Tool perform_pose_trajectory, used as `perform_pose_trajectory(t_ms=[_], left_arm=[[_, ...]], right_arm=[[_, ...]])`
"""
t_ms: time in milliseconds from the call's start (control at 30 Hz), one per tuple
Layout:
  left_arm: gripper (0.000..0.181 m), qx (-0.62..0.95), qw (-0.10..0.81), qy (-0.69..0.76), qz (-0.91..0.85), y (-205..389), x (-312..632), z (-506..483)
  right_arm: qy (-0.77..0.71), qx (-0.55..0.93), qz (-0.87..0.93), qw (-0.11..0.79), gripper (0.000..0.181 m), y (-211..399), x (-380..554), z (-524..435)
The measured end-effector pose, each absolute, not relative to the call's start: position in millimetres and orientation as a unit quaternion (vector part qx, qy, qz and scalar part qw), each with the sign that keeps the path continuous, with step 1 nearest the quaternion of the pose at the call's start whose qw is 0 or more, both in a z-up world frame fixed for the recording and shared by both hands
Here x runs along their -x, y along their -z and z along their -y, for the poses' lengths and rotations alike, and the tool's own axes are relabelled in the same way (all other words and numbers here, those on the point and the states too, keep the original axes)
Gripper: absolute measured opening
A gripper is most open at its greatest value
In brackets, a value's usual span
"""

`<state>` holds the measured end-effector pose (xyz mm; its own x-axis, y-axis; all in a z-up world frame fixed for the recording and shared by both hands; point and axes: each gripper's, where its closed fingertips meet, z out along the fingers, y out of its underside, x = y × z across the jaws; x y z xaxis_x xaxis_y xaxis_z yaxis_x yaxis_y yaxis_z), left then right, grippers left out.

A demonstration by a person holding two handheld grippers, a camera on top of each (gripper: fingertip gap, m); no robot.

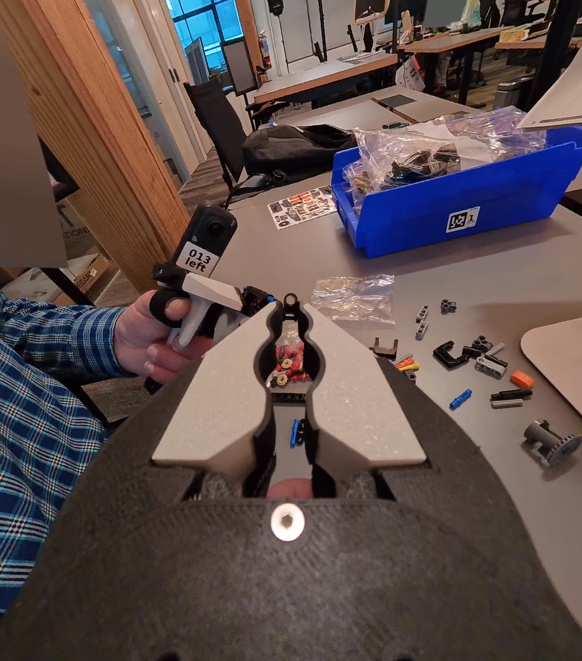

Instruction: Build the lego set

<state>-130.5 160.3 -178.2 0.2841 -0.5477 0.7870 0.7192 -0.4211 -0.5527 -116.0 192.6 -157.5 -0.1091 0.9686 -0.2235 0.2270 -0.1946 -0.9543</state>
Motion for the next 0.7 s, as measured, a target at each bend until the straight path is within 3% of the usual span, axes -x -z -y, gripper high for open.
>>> perform_pose_trajectory(t_ms=[700], left_arm=[[0.005, 0.601, 0.530, 0.592, 0.088, 181.5, 133.7, -162.9]], right_arm=[[-0.524, 0.581, 0.512, 0.354, 0.004, 162.8, 109.3, -197.8]])
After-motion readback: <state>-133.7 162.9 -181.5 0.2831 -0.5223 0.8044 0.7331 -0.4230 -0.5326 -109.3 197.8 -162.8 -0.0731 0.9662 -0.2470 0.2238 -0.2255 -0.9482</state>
